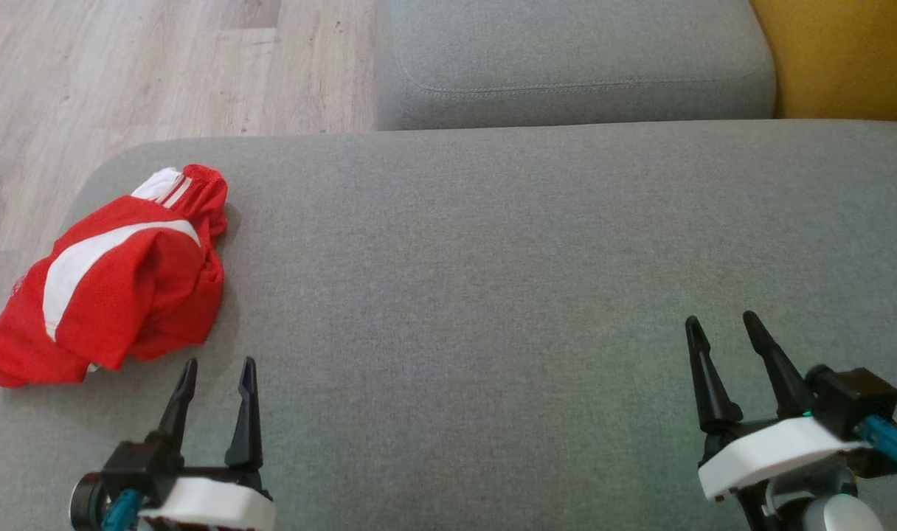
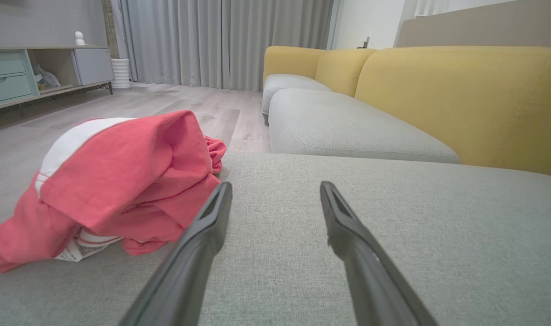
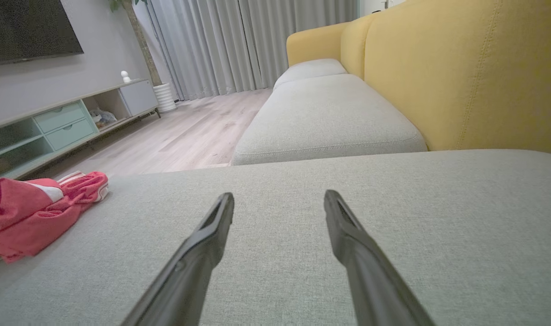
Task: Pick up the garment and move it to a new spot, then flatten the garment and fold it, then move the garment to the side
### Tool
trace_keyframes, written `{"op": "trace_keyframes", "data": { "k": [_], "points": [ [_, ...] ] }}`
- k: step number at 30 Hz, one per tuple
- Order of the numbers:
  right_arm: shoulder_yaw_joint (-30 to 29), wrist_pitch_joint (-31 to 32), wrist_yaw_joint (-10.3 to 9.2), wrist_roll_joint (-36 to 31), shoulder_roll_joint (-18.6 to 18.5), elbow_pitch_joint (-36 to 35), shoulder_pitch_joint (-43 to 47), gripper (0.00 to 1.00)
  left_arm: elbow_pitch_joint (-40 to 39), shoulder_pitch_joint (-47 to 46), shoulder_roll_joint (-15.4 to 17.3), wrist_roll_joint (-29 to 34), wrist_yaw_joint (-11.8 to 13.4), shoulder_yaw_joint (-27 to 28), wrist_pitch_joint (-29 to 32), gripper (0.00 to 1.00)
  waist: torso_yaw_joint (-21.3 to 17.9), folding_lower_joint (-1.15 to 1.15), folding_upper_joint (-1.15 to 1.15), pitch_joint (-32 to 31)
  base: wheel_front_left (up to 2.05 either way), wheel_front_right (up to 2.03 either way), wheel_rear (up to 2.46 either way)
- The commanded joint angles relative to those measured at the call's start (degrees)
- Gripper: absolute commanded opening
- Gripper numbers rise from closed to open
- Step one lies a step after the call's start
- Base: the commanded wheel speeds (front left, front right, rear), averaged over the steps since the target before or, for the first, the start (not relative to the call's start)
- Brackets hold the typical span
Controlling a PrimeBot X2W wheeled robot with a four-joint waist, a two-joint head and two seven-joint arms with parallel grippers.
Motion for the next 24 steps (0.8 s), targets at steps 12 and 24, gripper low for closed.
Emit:
{"op": "trace_keyframes", "data": {
  "k": [12, 24],
  "points": [
    [1.69, -0.90, -0.03, -5.78, -0.34, -3.27, -0.85, 1.00, 1.06, -2.43, 1.31, 4.05, 0.63, 1.84, -0.08, 1.00, -0.15, 0.00, 0.00, -0.04, 0.00, 0.00, 0.00],
    [1.29, -0.97, -0.03, -4.49, -0.34, -2.93, -0.99, 1.00, 1.96, -2.44, 1.18, 2.00, 1.25, 2.25, 1.59, 1.00, -0.31, 0.00, 0.00, 0.11, 0.00, 0.00, 0.00]
  ]
}}
